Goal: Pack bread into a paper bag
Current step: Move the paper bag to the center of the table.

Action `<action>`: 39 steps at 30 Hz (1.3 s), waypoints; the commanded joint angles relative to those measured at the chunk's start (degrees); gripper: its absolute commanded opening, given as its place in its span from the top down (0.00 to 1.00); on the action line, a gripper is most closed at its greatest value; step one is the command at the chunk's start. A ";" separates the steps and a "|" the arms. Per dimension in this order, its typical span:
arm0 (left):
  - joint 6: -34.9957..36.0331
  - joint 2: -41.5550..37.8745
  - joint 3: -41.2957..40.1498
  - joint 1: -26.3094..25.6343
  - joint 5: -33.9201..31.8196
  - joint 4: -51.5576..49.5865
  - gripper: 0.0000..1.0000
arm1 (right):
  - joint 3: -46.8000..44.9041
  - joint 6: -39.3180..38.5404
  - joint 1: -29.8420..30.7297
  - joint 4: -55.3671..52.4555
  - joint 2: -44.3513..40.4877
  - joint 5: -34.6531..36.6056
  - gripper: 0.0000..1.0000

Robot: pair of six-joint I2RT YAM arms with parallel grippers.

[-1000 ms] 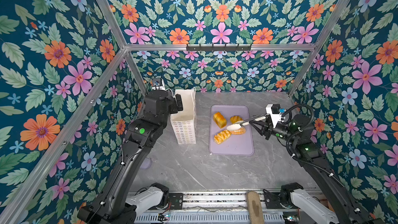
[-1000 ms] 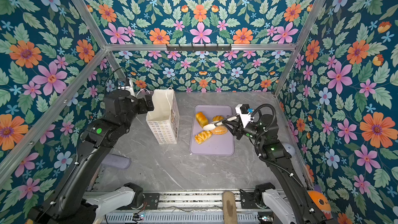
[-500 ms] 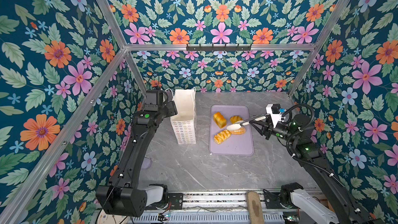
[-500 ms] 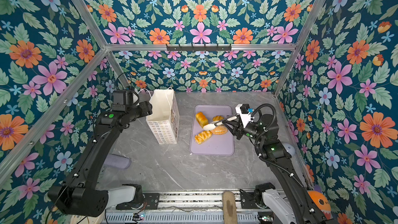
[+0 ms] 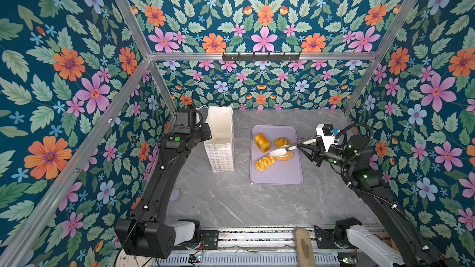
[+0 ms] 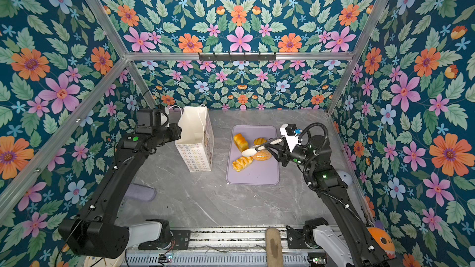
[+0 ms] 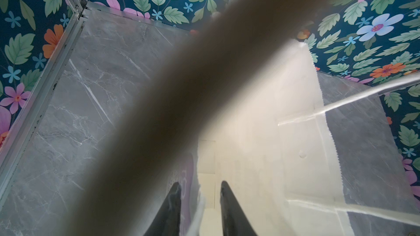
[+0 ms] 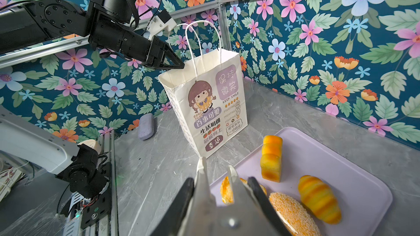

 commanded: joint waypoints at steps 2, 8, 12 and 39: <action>-0.42 -0.22 -0.42 -0.21 -0.07 -0.17 0.82 | 1.02 -0.50 0.02 1.64 0.21 -0.89 0.62; -0.95 -0.42 -0.52 -0.66 -0.03 -0.34 0.90 | 1.30 -0.50 0.12 1.87 0.86 -0.89 0.62; -1.70 -0.89 -0.42 -1.58 0.19 -0.43 0.96 | 1.34 -0.50 0.08 1.77 0.96 -0.98 0.62; -4.71 -7.07 -6.22 -9.54 -1.46 -0.09 1.00 | 0.66 -0.63 0.26 3.41 5.47 0.08 0.67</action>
